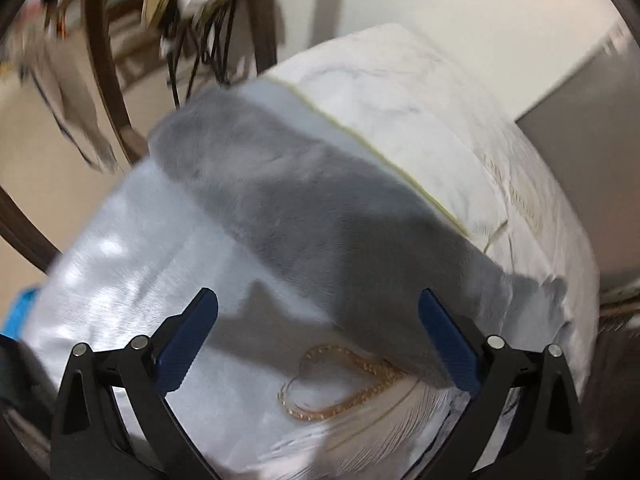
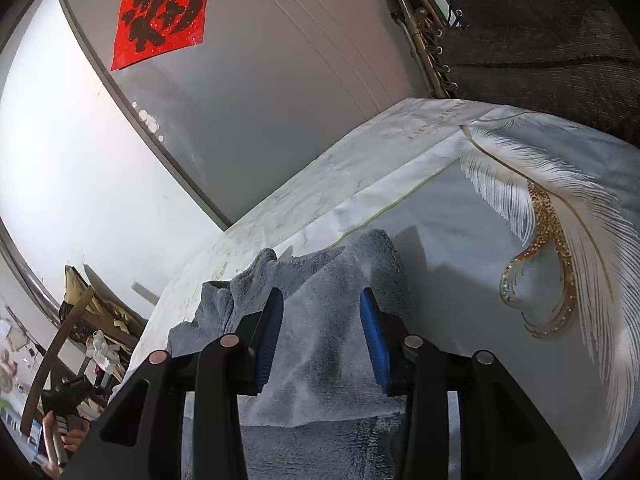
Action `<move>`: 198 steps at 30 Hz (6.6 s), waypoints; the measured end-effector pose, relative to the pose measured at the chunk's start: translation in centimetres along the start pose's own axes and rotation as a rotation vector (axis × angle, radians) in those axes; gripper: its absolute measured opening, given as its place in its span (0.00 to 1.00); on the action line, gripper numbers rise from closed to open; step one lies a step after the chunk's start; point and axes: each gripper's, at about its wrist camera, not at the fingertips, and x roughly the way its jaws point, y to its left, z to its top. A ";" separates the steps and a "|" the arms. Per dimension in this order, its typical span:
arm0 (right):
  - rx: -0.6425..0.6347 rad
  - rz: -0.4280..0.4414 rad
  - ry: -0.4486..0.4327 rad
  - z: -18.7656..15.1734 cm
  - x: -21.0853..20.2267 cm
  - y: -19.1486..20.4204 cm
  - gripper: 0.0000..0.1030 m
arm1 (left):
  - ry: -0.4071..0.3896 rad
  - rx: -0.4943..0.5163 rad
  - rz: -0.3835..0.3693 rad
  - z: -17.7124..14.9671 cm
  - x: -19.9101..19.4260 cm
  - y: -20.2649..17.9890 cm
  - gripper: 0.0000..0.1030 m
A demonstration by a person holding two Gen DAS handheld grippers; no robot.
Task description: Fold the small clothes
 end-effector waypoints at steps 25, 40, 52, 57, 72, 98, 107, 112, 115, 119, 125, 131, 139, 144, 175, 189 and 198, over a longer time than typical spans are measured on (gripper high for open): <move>-0.046 -0.028 -0.058 0.2 -1.0 1.3 0.40 | -0.061 -0.116 -0.161 2.1 2.4 3.2 0.23; -0.147 0.042 -0.033 -0.7 -2.5 4.6 0.42 | -0.128 0.176 -0.049 -0.8 -1.2 -3.6 0.11; -0.074 0.046 -0.018 -0.3 -2.2 2.7 0.42 | -0.174 0.384 -0.032 -4.3 -4.4 -11.2 0.06; -0.052 0.051 -0.012 -0.1 -2.2 2.2 0.42 | -0.185 0.466 -0.044 -6.1 -5.5 -14.4 0.05; -0.034 0.037 0.028 -0.5 -1.2 1.8 0.51 | -0.161 0.207 0.062 -3.7 -1.8 -8.0 0.46; 0.012 0.028 0.052 -0.6 -0.6 0.8 0.58 | -0.153 0.136 0.152 -0.2 1.4 -8.1 0.53; -0.004 0.028 0.036 -0.5 -0.8 1.0 0.58 | -0.136 0.103 0.126 1.4 1.3 -6.0 0.07; -0.009 0.034 0.027 -0.4 -1.1 1.2 0.58 | -0.190 0.215 0.103 -0.6 -1.2 -8.0 0.06; -0.004 0.036 0.024 -0.3 -1.3 1.1 0.58 | -0.223 0.270 0.079 -1.9 -3.1 -9.8 0.06; 0.004 0.044 0.014 -0.1 -1.7 1.1 0.58 | -0.233 0.349 0.047 -3.4 -4.9 -12.2 0.06; 0.025 0.061 -0.005 0.5 -2.4 0.8 0.58 | -0.276 0.473 0.030 -6.2 -7.2 -16.5 0.06; 0.058 0.067 -0.016 1.0 -2.7 0.0 0.58 | -0.273 0.575 -0.010 -9.3 -7.7 -20.6 0.06; 0.098 0.072 -0.026 1.5 -3.0 -0.9 0.58 | -0.225 0.711 -0.054 -14.7 -5.8 -25.9 0.06; 0.112 0.075 -0.022 1.6 -2.9 -1.1 0.58 | -0.171 0.783 -0.075 -18.3 -3.7 -28.0 0.06; -0.554 0.110 0.273 -6.5 2.9 19.7 0.59 | -0.096 0.736 0.112 -13.3 2.6 -15.8 0.61; -0.896 -0.134 0.348 -11.8 10.5 25.1 0.45 | -0.030 0.621 0.009 -10.6 3.2 -13.8 0.67; -0.115 -0.116 0.303 -4.6 5.1 10.5 0.40 | -0.075 0.663 0.040 -11.4 2.5 -14.2 0.66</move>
